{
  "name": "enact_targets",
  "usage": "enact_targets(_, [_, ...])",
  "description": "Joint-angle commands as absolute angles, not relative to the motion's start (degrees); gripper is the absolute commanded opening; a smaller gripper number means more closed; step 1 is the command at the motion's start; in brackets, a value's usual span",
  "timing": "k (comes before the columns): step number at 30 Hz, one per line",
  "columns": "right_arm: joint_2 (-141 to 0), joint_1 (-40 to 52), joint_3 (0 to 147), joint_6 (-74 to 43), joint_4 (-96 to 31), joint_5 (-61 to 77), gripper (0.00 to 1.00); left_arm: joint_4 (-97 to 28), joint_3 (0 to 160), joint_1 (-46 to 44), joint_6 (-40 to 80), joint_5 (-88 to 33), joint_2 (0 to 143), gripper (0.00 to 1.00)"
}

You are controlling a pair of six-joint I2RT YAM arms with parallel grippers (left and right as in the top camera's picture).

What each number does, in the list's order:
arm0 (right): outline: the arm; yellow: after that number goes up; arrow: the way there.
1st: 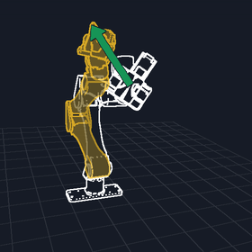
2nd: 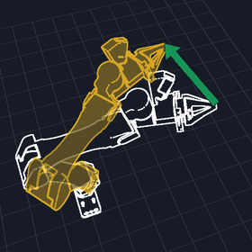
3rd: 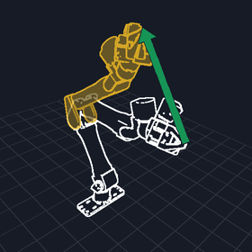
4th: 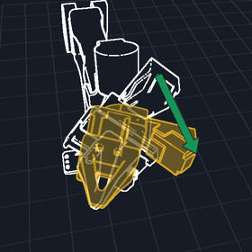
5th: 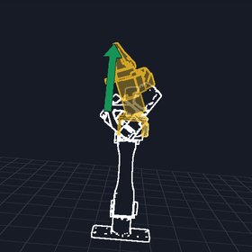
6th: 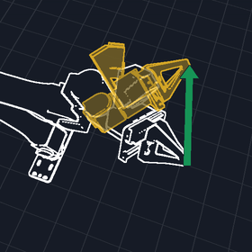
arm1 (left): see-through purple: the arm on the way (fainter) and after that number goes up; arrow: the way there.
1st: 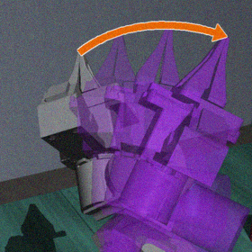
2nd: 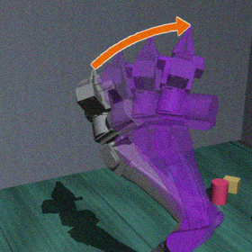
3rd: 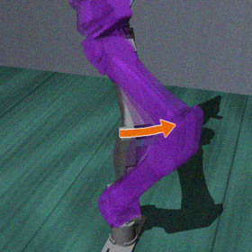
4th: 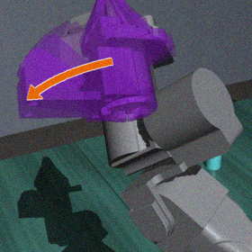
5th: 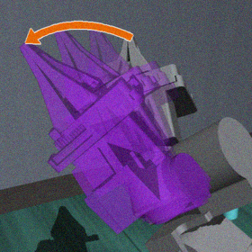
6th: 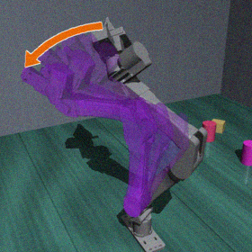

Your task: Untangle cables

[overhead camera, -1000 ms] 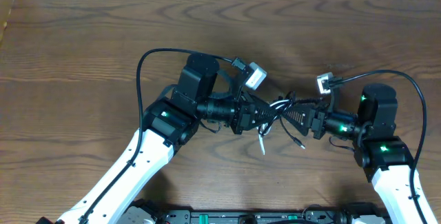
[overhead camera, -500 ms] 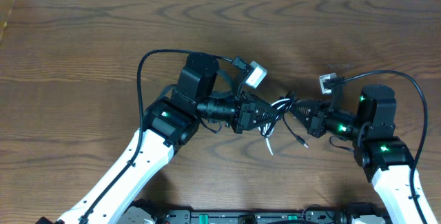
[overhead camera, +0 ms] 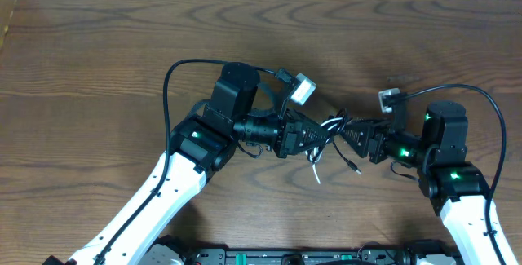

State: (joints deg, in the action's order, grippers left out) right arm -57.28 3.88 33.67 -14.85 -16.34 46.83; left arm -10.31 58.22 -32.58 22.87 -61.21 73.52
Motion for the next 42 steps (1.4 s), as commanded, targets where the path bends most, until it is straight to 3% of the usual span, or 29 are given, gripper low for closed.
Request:
enact_targets(1, [-57.01, 3.84, 33.93, -6.42, -17.12, 52.34, 0.55, -10.46, 58.3, -32.58, 21.43, -62.26, 73.73, 0.08])
enact_targets(7, [-57.01, 3.84, 33.93, -3.53, -18.72, 52.97, 0.6, -12.62, 58.3, -32.58, 20.14, -61.98, 73.73, 0.08])
enact_targets(10, [-57.01, 3.84, 33.93, -3.73, -19.05, 49.58, 0.63, -15.86, 58.3, -32.6, 19.57, -55.88, 73.76, 0.08])
enact_targets(18, [-57.01, 3.84, 33.93, -10.7, -19.55, 53.67, 0.65, -20.51, 58.3, -32.6, 16.32, -50.41, 76.34, 0.08])
enact_targets(32, [-57.01, 3.84, 33.93, -25.91, -15.07, 58.26, 0.54, -20.03, 58.3, -37.28, 16.34, -50.48, 78.65, 0.08])
enact_targets(38, [-57.01, 3.84, 33.93, -30.83, -14.35, 58.24, 0.36, -17.21, 58.3, -39.24, 16.34, -50.48, 78.65, 0.08])
enact_targets(42, [-57.01, 3.86, 33.93, -32.75, -14.35, 58.26, 0.31, -15.49, 58.3, -39.35, 16.36, -50.5, 78.65, 0.08])
